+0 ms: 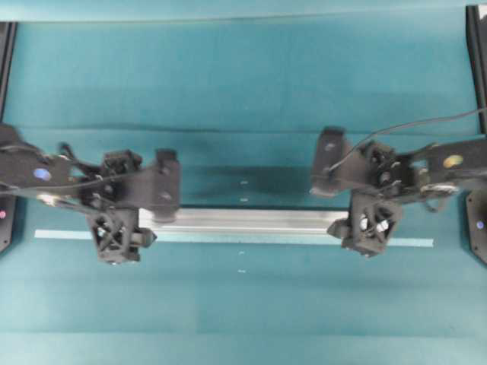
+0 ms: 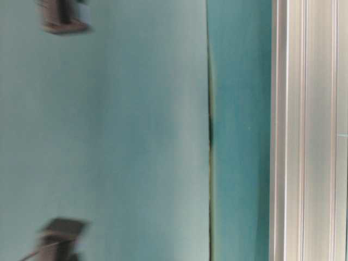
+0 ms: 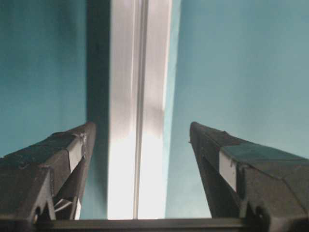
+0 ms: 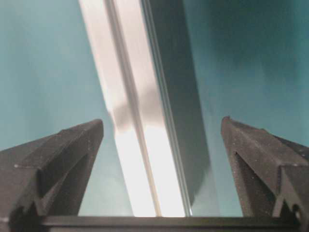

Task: Lift the metal rail with both hands.
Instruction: 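Lower the rail onto the table and open both grippers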

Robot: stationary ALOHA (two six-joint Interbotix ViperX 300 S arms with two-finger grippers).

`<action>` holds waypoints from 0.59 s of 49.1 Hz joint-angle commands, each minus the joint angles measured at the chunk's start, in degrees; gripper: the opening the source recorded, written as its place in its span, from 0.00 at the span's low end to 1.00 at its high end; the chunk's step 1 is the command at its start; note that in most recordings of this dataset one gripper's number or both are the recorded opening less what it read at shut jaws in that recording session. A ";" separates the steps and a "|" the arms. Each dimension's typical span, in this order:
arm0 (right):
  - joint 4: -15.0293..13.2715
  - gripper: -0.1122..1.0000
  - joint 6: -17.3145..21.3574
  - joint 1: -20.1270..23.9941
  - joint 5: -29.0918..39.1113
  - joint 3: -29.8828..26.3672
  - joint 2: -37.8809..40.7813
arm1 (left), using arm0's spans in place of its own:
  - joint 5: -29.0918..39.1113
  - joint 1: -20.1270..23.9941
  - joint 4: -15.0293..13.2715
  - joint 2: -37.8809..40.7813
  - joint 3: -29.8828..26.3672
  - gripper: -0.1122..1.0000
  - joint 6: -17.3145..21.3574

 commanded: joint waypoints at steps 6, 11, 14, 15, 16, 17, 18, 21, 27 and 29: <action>-1.93 0.99 -0.18 -0.35 -0.44 0.00 -4.75 | -0.18 -0.18 0.00 -7.38 0.35 0.80 0.09; -2.81 0.99 -0.62 -0.88 -0.53 0.09 -7.21 | -0.53 -0.18 -0.09 -9.93 1.23 0.80 -0.18; -2.90 0.99 -0.79 -1.41 -0.53 0.26 -8.53 | -0.88 -0.18 0.00 -11.34 1.58 0.80 -0.26; -2.81 0.99 -0.88 -1.49 -0.53 0.26 -8.96 | -1.05 -0.18 -0.09 -11.78 1.67 0.80 -0.26; -2.90 0.99 -0.97 -1.58 -0.62 0.26 -9.40 | -1.23 -0.18 -0.09 -12.22 1.85 0.80 -0.26; -2.81 0.99 -1.05 -1.76 -0.70 0.35 -9.84 | -1.41 -0.18 0.00 -12.74 1.85 0.80 -0.26; -2.81 0.99 -1.23 -1.93 -0.70 0.44 -10.28 | -1.67 -0.18 0.00 -13.27 1.93 0.80 -0.26; -2.90 0.99 -1.32 -2.11 -0.88 0.62 -11.51 | -2.55 -0.18 0.00 -14.77 2.11 0.80 -0.09; -2.81 0.99 -1.32 -2.37 -1.32 1.05 -14.15 | -5.54 0.09 0.00 -18.11 3.43 0.80 -0.09; -2.90 0.99 -1.32 -2.37 -1.67 1.32 -15.29 | -6.59 0.18 0.00 -19.07 3.96 0.80 -0.09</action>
